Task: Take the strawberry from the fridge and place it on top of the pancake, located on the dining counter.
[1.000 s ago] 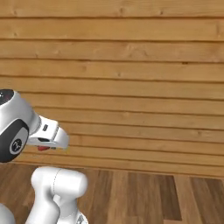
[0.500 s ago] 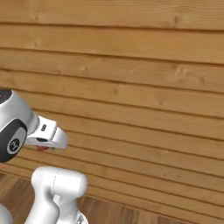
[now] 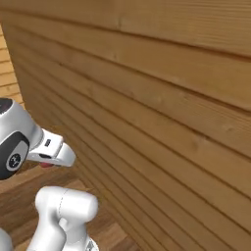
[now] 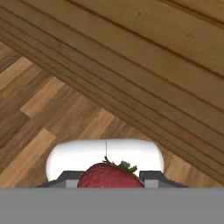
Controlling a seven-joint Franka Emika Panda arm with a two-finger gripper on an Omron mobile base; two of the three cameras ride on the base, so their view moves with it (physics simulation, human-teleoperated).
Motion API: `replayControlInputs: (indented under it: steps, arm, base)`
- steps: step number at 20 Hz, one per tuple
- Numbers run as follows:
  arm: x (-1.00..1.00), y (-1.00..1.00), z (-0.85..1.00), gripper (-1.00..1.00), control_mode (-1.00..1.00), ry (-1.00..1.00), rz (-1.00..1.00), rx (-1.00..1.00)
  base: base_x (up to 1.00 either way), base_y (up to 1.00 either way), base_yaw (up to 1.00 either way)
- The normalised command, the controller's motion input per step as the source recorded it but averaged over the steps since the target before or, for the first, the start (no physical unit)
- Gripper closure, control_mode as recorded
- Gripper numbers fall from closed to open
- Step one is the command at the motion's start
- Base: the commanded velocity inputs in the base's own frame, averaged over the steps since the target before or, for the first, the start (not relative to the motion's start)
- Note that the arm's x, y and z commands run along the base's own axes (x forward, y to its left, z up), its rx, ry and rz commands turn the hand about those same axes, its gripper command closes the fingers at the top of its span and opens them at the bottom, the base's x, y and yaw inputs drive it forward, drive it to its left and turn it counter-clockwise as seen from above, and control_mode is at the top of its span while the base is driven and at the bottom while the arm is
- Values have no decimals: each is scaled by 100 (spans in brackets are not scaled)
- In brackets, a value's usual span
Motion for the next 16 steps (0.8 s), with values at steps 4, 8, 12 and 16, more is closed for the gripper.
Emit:
replayControlInputs:
  steps: [4,8,12,16]
  arm:
    - [0,0,0,100,100,0,0,0]
    - [0,0,0,100,100,0,0,0]
    - [0,0,0,100,100,0,0,0]
    - [0,0,0,100,100,0,0,0]
  base:
    - [37,-4,97]
    - [66,-12,93]
    - [82,-11,89]
    - [96,-18,84]
